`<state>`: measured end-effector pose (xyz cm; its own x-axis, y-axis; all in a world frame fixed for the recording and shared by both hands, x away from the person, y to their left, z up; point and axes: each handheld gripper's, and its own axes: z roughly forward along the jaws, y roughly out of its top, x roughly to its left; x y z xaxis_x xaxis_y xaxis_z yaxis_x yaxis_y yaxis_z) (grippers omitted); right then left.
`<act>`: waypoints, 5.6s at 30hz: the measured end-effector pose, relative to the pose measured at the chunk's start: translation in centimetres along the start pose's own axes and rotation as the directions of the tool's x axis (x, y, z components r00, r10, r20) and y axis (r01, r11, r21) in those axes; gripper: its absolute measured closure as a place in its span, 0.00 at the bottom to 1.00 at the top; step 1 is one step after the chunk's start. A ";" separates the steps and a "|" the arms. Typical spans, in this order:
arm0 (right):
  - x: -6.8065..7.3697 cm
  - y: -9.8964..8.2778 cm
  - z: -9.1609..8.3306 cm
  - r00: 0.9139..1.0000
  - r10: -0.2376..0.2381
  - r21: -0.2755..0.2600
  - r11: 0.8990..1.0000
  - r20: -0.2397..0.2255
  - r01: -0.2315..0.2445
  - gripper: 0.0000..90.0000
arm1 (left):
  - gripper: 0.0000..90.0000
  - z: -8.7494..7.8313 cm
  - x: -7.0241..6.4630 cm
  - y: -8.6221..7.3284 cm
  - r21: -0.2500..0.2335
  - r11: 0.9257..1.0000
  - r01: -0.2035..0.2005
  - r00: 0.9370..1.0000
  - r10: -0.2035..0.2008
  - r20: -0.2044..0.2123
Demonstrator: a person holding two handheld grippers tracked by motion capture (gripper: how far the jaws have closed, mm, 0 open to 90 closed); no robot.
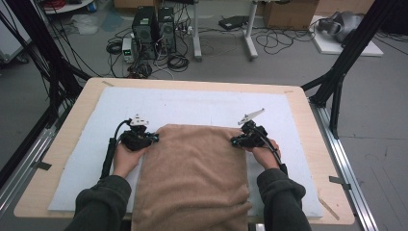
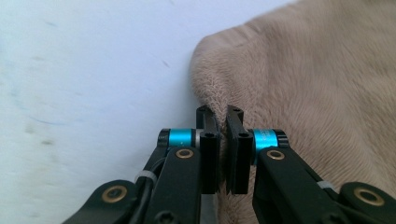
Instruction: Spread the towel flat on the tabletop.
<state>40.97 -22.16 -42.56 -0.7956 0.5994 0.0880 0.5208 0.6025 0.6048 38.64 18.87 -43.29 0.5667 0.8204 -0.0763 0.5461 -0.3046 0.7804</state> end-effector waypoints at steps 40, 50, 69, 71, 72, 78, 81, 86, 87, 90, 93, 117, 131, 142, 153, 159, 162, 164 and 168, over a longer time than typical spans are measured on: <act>5.9 -3.6 -0.6 0.990 -0.094 -0.075 0.993 -0.109 0.086 0.93 | 0.95 -3.6 -1.9 -4.2 0.045 0.984 -0.170 0.984 0.167 0.066; 3.9 -0.7 -0.5 0.999 -0.027 -0.147 0.989 0.021 0.030 0.97 | 0.95 -1.3 0.5 -0.7 -0.059 0.998 -0.033 0.998 0.030 -0.051; 9.6 -5.8 -4.6 0.985 -0.158 -0.154 0.977 -0.064 0.147 0.62 | 0.54 -7.8 -3.7 -5.9 -0.050 0.990 -0.131 0.988 0.135 0.075; 10.3 -6.7 -4.2 0.983 -0.166 -0.134 0.979 -0.080 0.155 0.61 | 0.52 -8.1 -4.6 -6.9 -0.041 0.990 -0.137 0.983 0.141 0.119; 10.6 -7.0 -3.9 0.981 -0.173 -0.126 0.979 -0.089 0.161 0.58 | 0.52 -8.2 -5.0 -7.4 -0.044 0.989 -0.141 0.981 0.146 0.129; 11.2 -8.4 -3.0 0.976 -0.186 -0.139 0.975 -0.108 0.171 0.82 | 0.79 -8.0 -5.7 -9.2 -0.035 0.986 -0.165 0.975 0.168 0.145; 11.9 -8.5 -3.1 0.972 -0.210 -0.131 0.972 -0.106 0.196 0.93 | 0.94 -8.3 -5.8 -9.4 -0.030 0.986 -0.167 0.972 0.169 0.165; 13.4 -9.3 -3.7 0.972 -0.195 -0.142 0.974 -0.131 0.176 0.94 | 0.95 -9.7 -5.8 -10.3 -0.029 0.986 -0.162 0.968 0.165 0.192; 13.8 -9.5 -3.9 0.970 -0.202 -0.146 0.972 -0.138 0.182 0.94 | 0.95 -10.1 -5.9 -10.6 -0.026 0.986 -0.162 0.966 0.164 0.200; 15.4 -9.9 -4.4 0.961 -0.223 -0.146 0.969 -0.163 0.200 0.93 | 0.95 -11.6 -6.3 -11.4 -0.027 0.984 -0.175 0.959 0.177 0.221; 16.2 -10.0 -5.1 0.951 -0.233 -0.161 0.966 -0.205 0.202 0.83 | 0.87 -13.1 -6.6 -11.9 -0.043 0.985 -0.168 0.959 0.174 0.222; 12.0 -9.0 -4.7 0.983 -0.152 -0.109 0.984 -0.106 0.140 0.73 | 0.66 -11.9 -5.7 -11.5 -0.054 0.994 -0.091 0.965 0.101 0.242; 12.2 -8.8 -5.1 0.978 -0.178 -0.148 0.976 -0.104 0.162 0.81 | 0.72 -11.4 -6.2 -10.8 -0.072 0.994 -0.084 0.975 0.097 0.200; 16.7 -9.5 -3.3 0.938 -0.287 -0.130 0.955 -0.193 0.265 0.87 | 0.82 -11.8 -6.5 -12.4 -0.032 0.994 -0.102 0.974 0.106 0.200; 14.5 -8.0 -4.0 0.963 -0.208 -0.183 0.967 -0.173 0.176 0.68 | 0.68 -12.0 -6.7 -11.2 -0.062 0.992 -0.107 0.967 0.118 0.224; 12.3 -7.4 -4.1 0.979 -0.131 -0.212 0.973 -0.158 0.095 0.53 | 0.58 -11.5 -6.3 -10.1 -0.077 0.993 -0.086 0.972 0.101 0.212; 11.3 -6.9 -4.3 0.983 -0.101 -0.222 0.973 -0.155 0.065 0.46 | 0.52 -11.4 -6.1 -9.3 -0.092 0.992 -0.080 0.975 0.098 0.202; 10.8 -6.5 -4.5 0.986 -0.095 -0.226 0.972 -0.134 0.063 0.43 | 0.47 -11.4 -5.8 -8.7 -0.098 0.992 -0.074 0.975 0.092 0.200; 10.0 -5.4 -4.9 0.991 -0.089 -0.242 0.968 -0.102 0.061 0.34 | 0.38 -11.3 -5.4 -7.7 -0.105 0.992 -0.075 0.979 0.093 0.180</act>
<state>28.65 -22.01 -41.09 -0.8661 0.4865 0.1148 0.3804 0.4927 0.7827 24.40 22.31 -41.84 0.7171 0.6876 -0.1139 0.4343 -0.3130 0.8446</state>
